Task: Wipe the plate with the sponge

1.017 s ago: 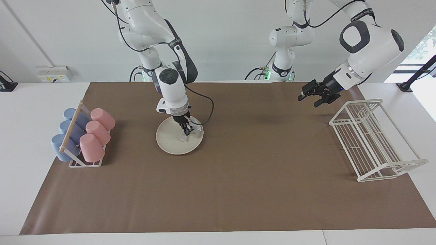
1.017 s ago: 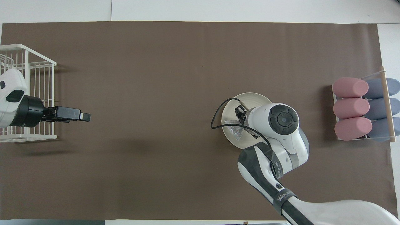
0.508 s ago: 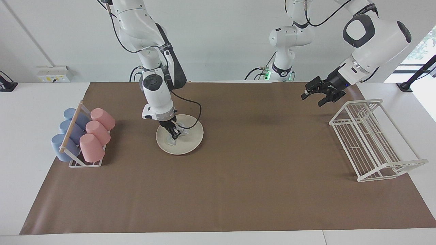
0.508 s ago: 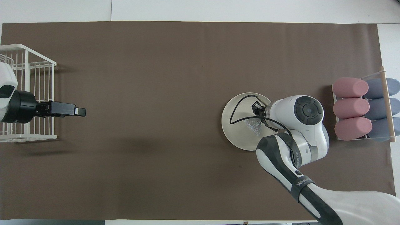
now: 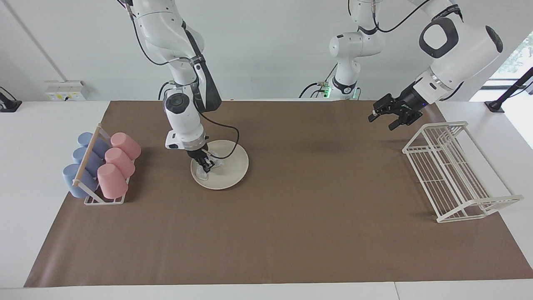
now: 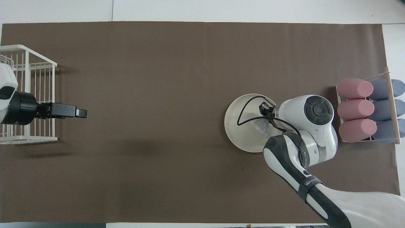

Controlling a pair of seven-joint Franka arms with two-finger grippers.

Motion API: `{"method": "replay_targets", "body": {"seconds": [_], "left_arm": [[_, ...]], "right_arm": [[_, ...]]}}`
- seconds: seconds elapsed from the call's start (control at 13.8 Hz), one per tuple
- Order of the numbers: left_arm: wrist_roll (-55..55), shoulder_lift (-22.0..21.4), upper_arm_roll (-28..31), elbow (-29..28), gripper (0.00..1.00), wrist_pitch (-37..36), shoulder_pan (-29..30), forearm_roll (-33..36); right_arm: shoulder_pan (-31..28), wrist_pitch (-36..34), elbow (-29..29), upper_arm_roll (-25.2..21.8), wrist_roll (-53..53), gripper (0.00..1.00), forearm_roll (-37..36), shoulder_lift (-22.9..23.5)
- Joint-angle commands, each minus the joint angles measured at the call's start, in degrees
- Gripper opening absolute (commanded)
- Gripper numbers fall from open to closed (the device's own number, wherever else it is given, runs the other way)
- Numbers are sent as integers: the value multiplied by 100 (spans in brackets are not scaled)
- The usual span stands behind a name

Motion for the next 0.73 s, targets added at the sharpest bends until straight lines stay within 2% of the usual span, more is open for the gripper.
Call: {"method": "replay_targets", "body": {"seconds": [0.0,0.22,0.44,0.65], "left_arm": [[-81,-59,-24,4,100,20,24,127],[-81,-59,-24,4,100,20,24,127],[-81,-59,-24,-5,100,20,24,127],[-81,-59,-24,4,100,20,24,127]], "right_arm": [[465,146,-91,51,1050,14,-65,101],[861,251,-91,51,1791,16,-65,93],[880,251,-91,51,1828,16,-56,93],[565,330,-82,16,831,17,-56,110]]}}
